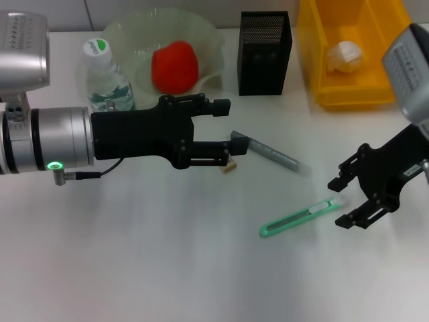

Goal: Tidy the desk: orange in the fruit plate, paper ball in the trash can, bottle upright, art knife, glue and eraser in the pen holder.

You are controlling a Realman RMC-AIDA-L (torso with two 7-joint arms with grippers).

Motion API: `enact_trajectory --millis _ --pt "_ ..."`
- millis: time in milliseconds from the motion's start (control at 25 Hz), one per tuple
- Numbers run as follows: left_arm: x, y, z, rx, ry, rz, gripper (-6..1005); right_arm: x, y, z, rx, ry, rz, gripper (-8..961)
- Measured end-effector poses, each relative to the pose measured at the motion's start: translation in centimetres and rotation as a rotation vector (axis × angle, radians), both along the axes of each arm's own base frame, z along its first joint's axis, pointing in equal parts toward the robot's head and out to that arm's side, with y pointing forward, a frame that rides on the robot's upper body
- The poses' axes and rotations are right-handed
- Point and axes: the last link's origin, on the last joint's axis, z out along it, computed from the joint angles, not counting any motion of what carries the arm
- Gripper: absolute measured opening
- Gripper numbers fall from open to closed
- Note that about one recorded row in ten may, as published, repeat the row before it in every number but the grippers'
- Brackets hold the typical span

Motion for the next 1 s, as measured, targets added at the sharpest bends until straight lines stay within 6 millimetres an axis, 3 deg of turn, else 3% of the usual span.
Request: enact_trajectory --millis 360,1000 --pt "-0.4 -0.2 0.0 0.001 0.000 0.014 800 0.2 0.1 -1.4 0.022 -0.047 0.061 685" --pt "-0.5 -0.3 0.3 0.007 -0.018 0.020 800 0.2 0.4 -1.9 0.030 -0.100 0.115 464"
